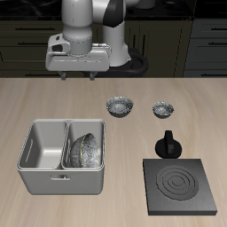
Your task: Place the largest bowl in the left side of the drainer and the medium bowl in the right side
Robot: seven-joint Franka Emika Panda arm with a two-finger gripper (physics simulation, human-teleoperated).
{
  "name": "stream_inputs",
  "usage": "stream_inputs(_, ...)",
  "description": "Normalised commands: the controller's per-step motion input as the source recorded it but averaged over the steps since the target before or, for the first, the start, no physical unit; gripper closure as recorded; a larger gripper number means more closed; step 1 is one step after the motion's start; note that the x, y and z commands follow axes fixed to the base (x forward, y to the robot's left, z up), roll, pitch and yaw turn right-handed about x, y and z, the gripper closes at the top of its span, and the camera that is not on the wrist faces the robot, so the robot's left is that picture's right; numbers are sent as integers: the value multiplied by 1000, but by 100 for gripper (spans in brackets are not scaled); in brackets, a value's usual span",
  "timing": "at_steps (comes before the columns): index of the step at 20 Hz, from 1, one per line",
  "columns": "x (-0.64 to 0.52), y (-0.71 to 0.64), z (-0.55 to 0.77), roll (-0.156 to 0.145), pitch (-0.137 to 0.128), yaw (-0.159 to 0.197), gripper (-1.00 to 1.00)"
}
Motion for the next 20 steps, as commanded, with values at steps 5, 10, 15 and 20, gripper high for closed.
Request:
stream_inputs(5, -419, 277, -219, 42, -27, -16, -100)
stream_inputs(10, -175, 232, -214, 38, -21, 23, -100)
stream_inputs(15, -77, 73, -166, -91, -38, -40, -100)
stream_inputs(20, -116, 275, -194, -18, -6, -15, -100)
